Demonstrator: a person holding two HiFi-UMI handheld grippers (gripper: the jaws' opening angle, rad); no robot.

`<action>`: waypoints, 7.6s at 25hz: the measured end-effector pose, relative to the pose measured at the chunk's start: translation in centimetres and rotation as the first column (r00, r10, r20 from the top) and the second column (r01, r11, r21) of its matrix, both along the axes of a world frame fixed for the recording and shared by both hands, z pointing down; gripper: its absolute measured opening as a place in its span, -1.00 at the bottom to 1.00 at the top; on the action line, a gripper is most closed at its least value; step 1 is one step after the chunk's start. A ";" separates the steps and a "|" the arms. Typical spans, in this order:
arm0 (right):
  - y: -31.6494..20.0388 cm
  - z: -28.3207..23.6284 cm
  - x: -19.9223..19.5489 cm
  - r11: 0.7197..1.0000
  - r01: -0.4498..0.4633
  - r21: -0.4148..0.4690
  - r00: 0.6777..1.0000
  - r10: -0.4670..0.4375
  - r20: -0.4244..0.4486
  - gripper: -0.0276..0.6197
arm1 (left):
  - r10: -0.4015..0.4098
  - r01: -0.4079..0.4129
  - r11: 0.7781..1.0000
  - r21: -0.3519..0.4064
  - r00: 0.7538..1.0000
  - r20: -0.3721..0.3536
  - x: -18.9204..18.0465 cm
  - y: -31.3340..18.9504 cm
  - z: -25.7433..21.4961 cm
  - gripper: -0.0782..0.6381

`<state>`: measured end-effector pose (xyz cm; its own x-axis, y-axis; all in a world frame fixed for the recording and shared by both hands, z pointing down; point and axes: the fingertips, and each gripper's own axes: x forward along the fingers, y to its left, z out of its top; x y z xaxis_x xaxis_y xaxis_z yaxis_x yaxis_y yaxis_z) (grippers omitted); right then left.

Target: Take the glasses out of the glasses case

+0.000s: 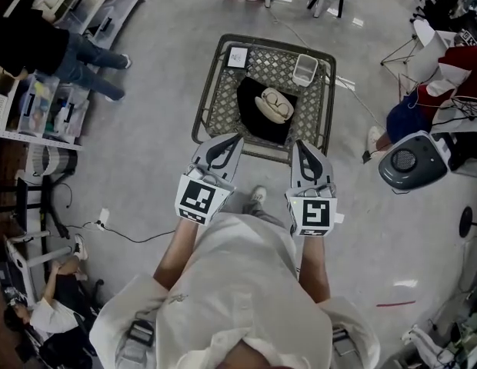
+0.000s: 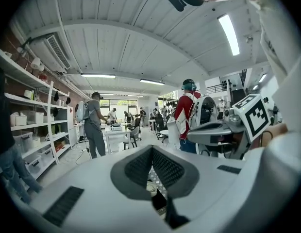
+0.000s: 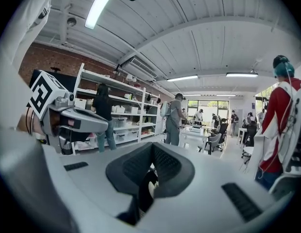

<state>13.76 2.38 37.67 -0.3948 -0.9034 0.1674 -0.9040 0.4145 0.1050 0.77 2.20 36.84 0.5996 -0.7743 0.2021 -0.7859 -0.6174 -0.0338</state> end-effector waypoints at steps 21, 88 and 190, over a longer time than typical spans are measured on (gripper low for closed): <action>-6.1 1.7 0.2 0.999 0.004 -0.037 1.000 -0.004 -0.003 -0.90 | 0.008 -0.009 0.999 -0.032 1.000 -0.018 0.8 -6.1 1.9 -0.76; -20.2 29.8 -1.5 0.816 -0.003 -0.578 0.972 -0.134 -0.194 -0.85 | 0.215 -0.185 0.874 -0.449 0.976 0.018 2.6 -22.5 25.3 -0.75; -23.4 12.9 -2.2 0.969 -0.014 -0.245 0.988 -0.025 -0.155 -0.82 | 0.233 -0.229 0.947 -0.224 0.972 -0.009 1.0 -25.0 13.1 -0.76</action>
